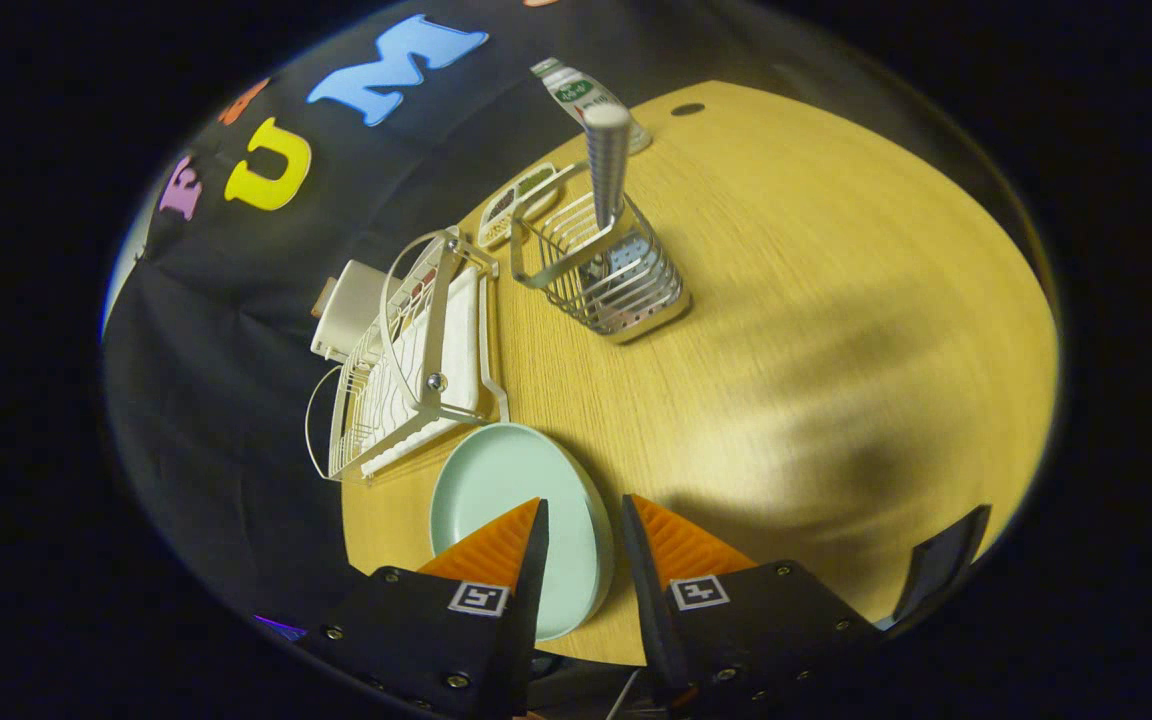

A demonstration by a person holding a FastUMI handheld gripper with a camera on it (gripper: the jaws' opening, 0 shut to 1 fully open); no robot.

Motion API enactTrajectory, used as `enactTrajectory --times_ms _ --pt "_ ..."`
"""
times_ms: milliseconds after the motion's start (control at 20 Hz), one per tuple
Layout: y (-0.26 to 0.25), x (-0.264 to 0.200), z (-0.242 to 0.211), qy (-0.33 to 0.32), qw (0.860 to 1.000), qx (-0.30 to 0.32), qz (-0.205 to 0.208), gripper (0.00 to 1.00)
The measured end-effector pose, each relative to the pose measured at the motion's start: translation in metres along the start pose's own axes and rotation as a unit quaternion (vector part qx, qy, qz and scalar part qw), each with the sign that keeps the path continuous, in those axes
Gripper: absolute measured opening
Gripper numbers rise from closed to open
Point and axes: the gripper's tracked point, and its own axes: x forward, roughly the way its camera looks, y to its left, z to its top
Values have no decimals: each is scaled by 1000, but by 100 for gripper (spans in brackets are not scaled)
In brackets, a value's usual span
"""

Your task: Take the plate from the dish rack, then take the spoon from the basket and place it into the plate.

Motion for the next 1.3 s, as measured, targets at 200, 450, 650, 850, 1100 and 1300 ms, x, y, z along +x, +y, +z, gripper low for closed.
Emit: enactTrajectory --times_ms 200,450,650,850,1100,1300 --pt "3 -48 47 -93 992 -86 -26 44" --pt "28 -114 110 -230 960 -158 -28 44" --pt "40 -138 141 -307 922 -234 -41 76" --pt "48 -150 161 -385 886 -256 -36 88" --pt "32 -126 164 -396 880 -261 -33 88" --pt "13 -102 178 -408 868 -279 -54 88"
